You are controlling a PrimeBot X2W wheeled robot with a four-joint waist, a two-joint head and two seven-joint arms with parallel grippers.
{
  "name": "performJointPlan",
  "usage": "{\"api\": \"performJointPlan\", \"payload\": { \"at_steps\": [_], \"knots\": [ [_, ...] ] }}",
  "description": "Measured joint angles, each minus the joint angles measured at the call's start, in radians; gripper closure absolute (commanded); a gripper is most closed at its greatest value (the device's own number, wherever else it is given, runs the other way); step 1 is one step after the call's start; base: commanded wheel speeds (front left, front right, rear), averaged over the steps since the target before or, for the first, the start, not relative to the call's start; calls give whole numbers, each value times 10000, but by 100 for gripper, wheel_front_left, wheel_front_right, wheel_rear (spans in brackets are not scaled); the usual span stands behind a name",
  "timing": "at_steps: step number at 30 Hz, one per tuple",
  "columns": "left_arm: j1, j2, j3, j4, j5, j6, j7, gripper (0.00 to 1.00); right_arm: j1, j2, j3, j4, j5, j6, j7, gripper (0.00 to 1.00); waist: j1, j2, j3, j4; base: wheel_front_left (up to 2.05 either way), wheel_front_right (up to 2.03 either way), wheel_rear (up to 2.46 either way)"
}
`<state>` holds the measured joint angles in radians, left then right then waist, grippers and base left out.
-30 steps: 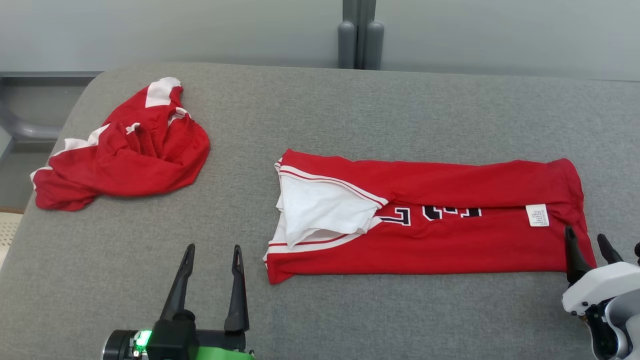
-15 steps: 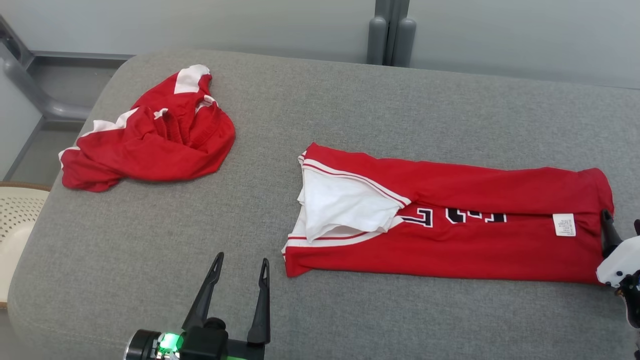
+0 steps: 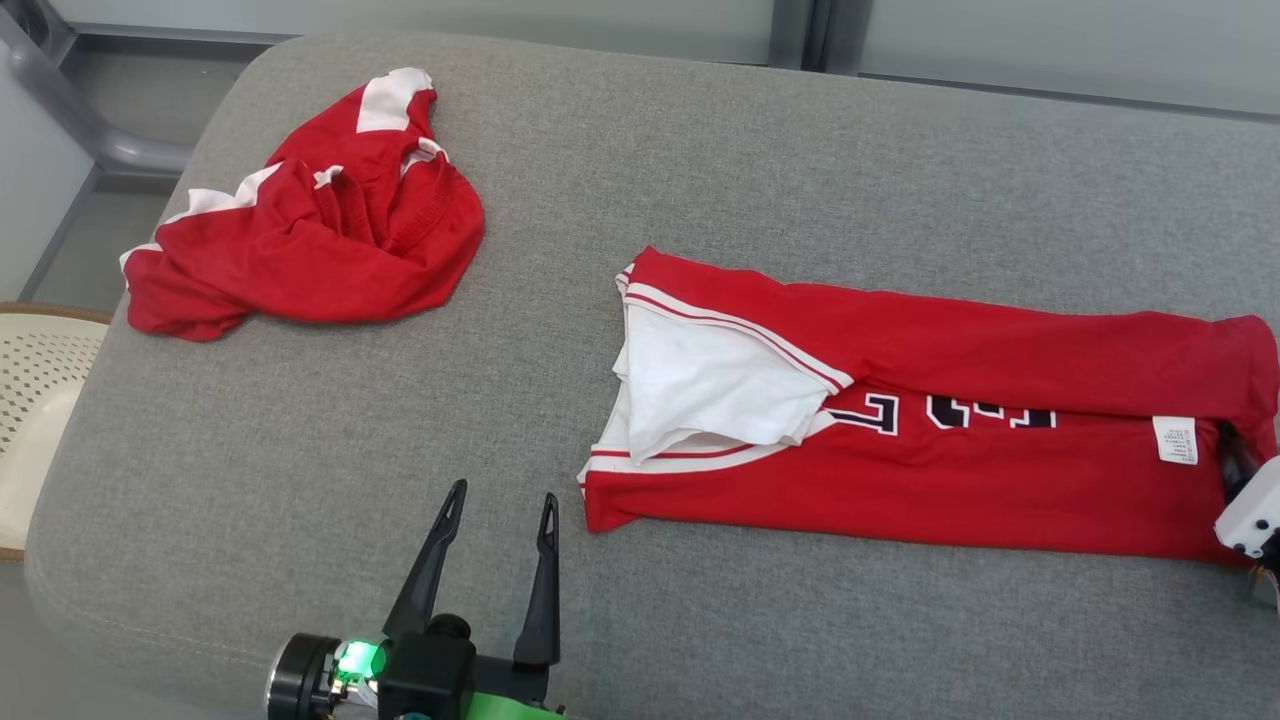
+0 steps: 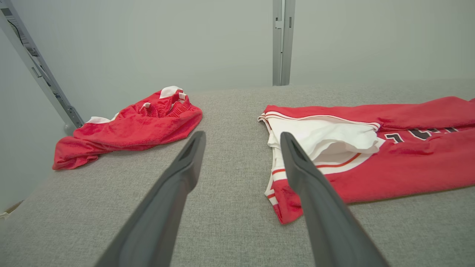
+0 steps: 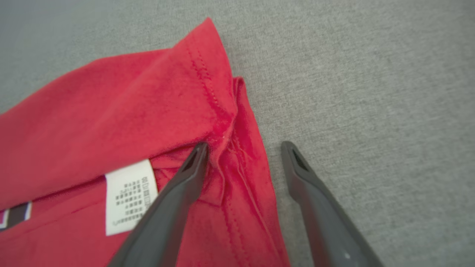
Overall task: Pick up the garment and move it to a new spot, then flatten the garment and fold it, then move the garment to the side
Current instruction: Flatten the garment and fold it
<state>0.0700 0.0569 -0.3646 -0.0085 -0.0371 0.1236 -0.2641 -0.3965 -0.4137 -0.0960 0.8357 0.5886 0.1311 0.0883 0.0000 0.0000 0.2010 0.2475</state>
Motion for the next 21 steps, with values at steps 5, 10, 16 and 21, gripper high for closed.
{"api": "performJointPlan", "payload": {
  "at_steps": [5, 10, 16, 21],
  "knots": [
    [-54, -13, -33, 31, 0, 58, 0, 0, 40, -40, 391, -207, 441, -12, 692, 84, 0, 0, 12, -61, 0, 0, 0],
    [-74, -27, -21, -27, -2, 84, 0, 0, 178, -155, 619, -571, 686, 19, 713, 100, 0, 0, 19, -217, 0, 0, 0],
    [-112, -35, 44, -119, 46, 81, 0, 0, 170, -744, 587, -874, 589, 21, 587, 100, 0, 0, 162, -501, 0, 0, 0],
    [-287, 15, 52, -146, 224, -17, 0, 0, 66, -1701, 355, -1174, 462, 17, 734, 100, 0, 0, 392, -778, 0, 0, 0]
  ]
}}
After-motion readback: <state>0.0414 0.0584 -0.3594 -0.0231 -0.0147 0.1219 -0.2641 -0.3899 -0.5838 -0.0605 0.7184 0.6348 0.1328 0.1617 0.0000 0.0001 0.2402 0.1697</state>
